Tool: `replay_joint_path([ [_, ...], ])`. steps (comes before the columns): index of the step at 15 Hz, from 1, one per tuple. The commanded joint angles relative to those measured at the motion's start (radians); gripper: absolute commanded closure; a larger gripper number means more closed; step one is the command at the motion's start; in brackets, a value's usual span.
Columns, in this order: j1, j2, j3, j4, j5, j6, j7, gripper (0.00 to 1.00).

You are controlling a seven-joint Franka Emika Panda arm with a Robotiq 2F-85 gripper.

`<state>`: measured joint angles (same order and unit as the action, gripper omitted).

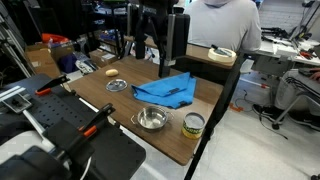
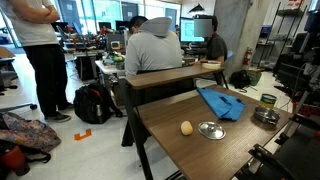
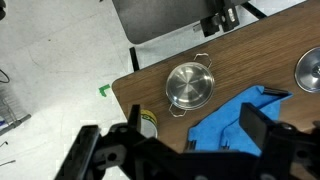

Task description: Move the cloth to the left

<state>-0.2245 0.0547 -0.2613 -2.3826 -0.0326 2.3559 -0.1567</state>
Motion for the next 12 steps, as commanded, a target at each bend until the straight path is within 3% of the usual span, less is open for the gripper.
replay_joint_path([
  [1,0.006,0.020,0.016,0.008,-0.035,0.062,0.106,0.00],
  [5,0.047,0.074,0.055,0.050,-0.074,0.157,0.206,0.00],
  [12,0.156,0.238,0.104,0.263,-0.210,0.113,0.336,0.00],
])
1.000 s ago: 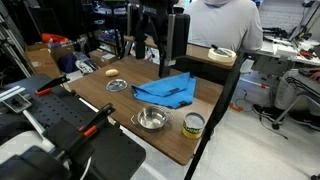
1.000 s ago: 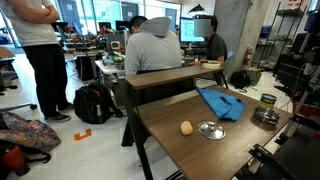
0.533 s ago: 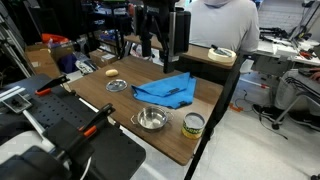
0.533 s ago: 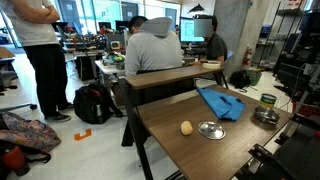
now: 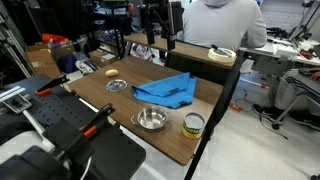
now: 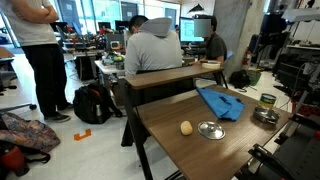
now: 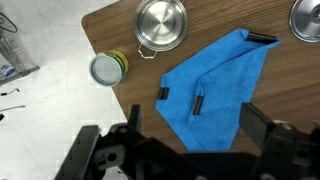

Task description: Move the cloth to the left

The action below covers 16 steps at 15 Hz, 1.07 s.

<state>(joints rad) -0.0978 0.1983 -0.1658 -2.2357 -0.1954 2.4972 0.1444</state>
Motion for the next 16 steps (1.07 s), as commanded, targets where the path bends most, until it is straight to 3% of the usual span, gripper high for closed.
replay_joint_path([
  [1,0.038,0.125,0.010,0.148,-0.052,-0.028,0.029,0.00],
  [9,0.020,0.432,0.030,0.402,0.015,-0.053,-0.074,0.00],
  [16,-0.074,0.630,0.131,0.568,0.136,-0.104,-0.279,0.00],
])
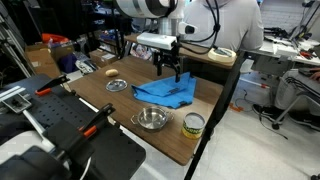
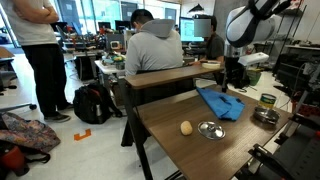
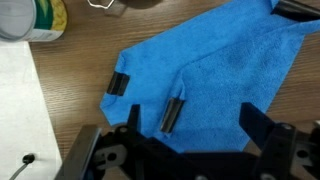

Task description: Move the cloth to the left

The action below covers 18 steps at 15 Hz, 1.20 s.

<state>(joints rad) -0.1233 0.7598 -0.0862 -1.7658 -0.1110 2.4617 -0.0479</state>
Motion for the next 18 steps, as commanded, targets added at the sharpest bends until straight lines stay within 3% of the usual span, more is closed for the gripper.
replay_joint_path([
  [1,-0.054,0.087,0.059,0.119,0.062,-0.087,-0.104,0.00],
  [8,-0.070,0.183,0.055,0.241,0.089,-0.181,-0.116,0.00],
  [18,-0.020,0.316,0.022,0.383,0.053,-0.203,-0.052,0.00],
])
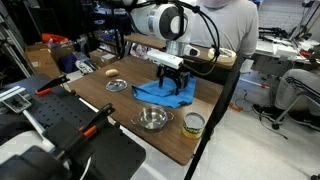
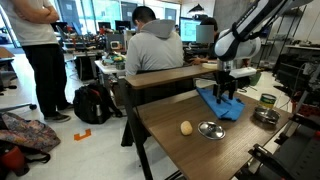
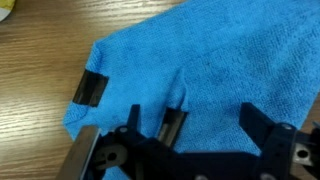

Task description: Move the cloth to the left

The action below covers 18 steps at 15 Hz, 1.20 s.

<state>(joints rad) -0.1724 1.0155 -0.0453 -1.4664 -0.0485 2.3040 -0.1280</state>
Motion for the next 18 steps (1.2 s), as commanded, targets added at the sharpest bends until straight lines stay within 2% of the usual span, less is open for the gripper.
replay_joint_path([
  [1,0.040,0.071,-0.024,0.091,-0.016,-0.045,0.037,0.00],
  [8,0.133,0.119,-0.029,0.142,-0.068,-0.081,0.070,0.00],
  [18,0.272,0.118,0.045,0.129,-0.073,-0.099,0.058,0.00],
])
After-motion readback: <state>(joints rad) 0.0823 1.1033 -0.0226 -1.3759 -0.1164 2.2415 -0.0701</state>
